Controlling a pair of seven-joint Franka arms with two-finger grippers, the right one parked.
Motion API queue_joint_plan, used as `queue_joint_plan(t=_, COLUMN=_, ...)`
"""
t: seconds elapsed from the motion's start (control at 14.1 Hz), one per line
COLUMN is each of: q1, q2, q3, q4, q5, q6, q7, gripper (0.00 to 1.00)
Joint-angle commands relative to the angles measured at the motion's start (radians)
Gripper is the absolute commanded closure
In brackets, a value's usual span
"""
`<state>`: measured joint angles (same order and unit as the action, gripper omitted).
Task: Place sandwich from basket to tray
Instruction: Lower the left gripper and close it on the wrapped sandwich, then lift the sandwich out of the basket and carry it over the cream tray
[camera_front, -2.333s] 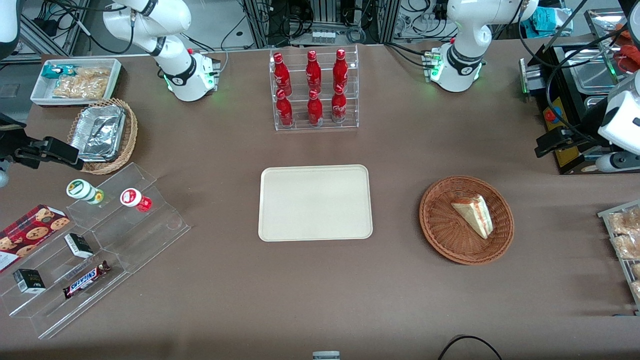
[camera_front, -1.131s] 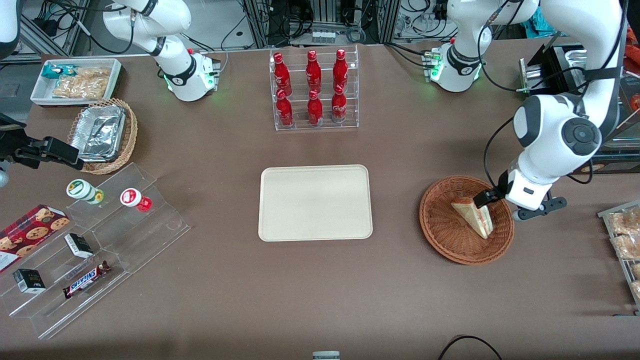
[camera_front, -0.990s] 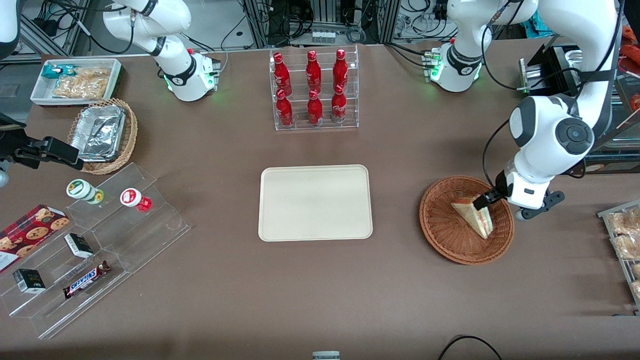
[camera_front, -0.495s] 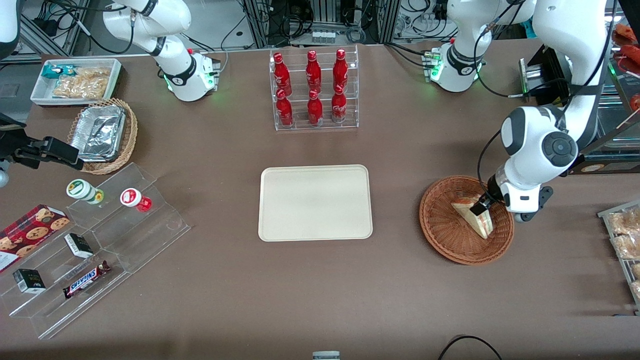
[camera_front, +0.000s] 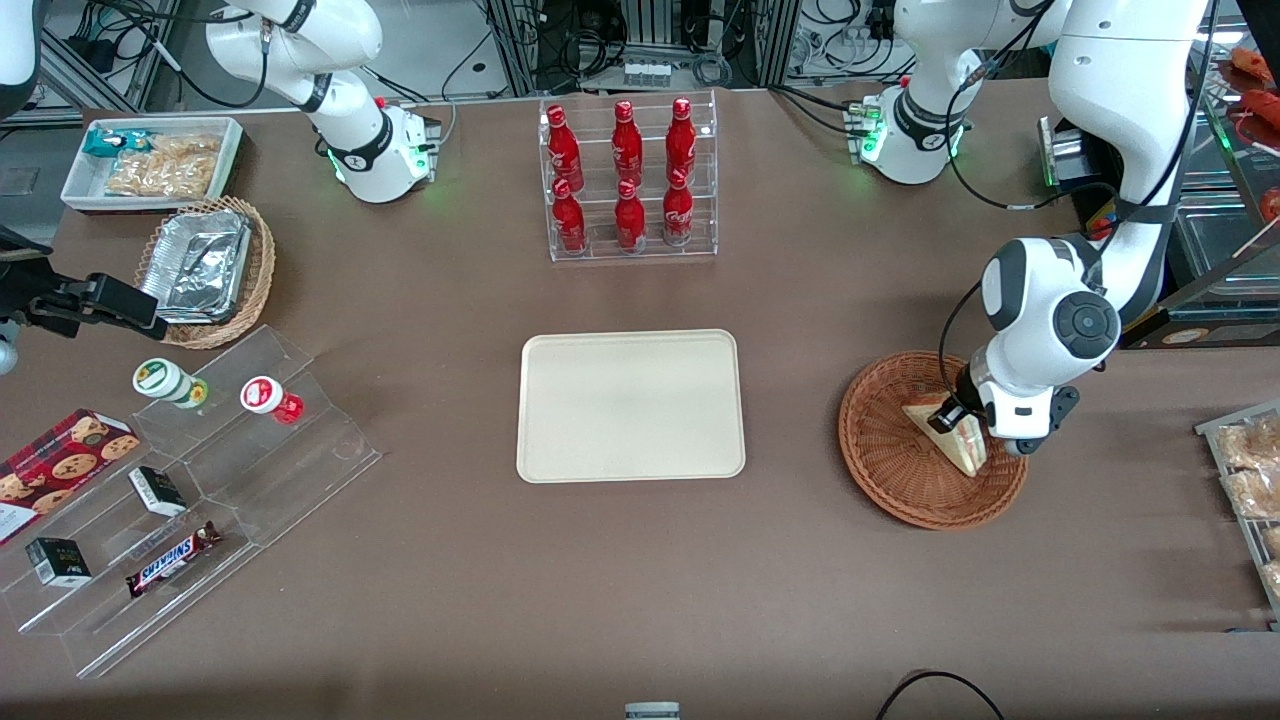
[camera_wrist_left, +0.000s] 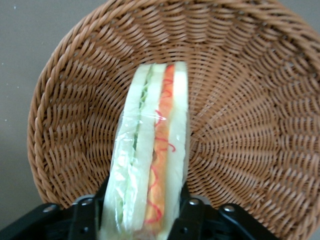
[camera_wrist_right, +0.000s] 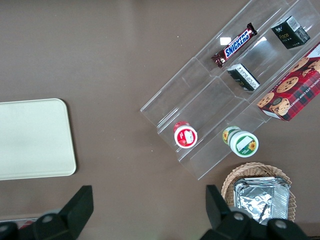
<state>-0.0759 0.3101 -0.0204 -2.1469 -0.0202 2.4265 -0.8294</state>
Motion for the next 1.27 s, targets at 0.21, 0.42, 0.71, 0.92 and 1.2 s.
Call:
queue_joint_plan(t=0.21, q1=-0.039, q2=-0.02, q3=0.002, q4=0.174, q5=0.005, q6=-0.242, q7=0.097, gripper=0.94)
queue_joint_plan(t=0.42, q1=-0.111, q2=-0.003, q3=0.0, q4=0.266, q5=0.002, q6=-0.362, q7=0.414, gripper=0.92)
queue_joint_plan(t=0.71, q1=-0.257, q2=0.062, q3=-0.001, q4=0.334, q5=-0.007, q6=-0.365, q7=0.402, gripper=0.95)
queue_joint_plan(t=0.92, q1=-0.37, q2=0.125, q3=-0.001, q4=0.435, q5=-0.009, q6=-0.409, q7=0.288, gripper=0.97)
queue_joint_plan(t=1.2, q1=-0.498, q2=0.253, q3=-0.001, q4=0.584, q5=-0.055, q6=-0.439, q7=0.161, gripper=0.97)
